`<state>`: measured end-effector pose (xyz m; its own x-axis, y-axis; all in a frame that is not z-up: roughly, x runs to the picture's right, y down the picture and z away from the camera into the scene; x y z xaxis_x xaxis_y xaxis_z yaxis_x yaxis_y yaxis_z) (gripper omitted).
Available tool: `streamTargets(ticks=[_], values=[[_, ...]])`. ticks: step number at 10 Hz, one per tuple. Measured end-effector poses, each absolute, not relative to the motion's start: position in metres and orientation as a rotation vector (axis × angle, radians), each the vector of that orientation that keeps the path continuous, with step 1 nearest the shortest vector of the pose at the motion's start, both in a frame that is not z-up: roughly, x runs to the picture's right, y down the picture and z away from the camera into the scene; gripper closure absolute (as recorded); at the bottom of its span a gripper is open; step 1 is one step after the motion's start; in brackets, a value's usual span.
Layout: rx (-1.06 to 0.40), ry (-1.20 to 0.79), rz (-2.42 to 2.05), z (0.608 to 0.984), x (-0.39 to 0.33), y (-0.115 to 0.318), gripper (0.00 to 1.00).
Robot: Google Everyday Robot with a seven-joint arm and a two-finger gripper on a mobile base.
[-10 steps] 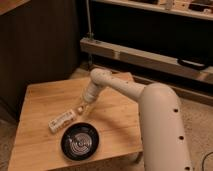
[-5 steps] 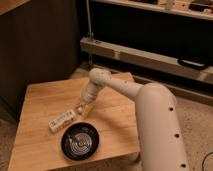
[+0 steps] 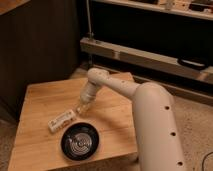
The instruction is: Place the bottle in the ceramic bowl
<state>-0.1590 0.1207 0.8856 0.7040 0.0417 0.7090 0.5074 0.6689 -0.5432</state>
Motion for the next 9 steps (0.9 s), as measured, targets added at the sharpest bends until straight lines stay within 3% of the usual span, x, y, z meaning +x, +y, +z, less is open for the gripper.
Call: streamTargets(ticks=[1, 2, 4, 9], values=[[-0.793, -0.791, -0.266, 0.883, -0.157, 0.12, 0.98], [-0.76, -0.843, -0.224, 0.881, -0.154, 0.116, 1.0], [-0.706, -0.928, -0.182, 0.867, -0.151, 0.102, 1.0], [-0.623, -0.985, -0.219, 0.784, -0.107, 0.067, 1.0]])
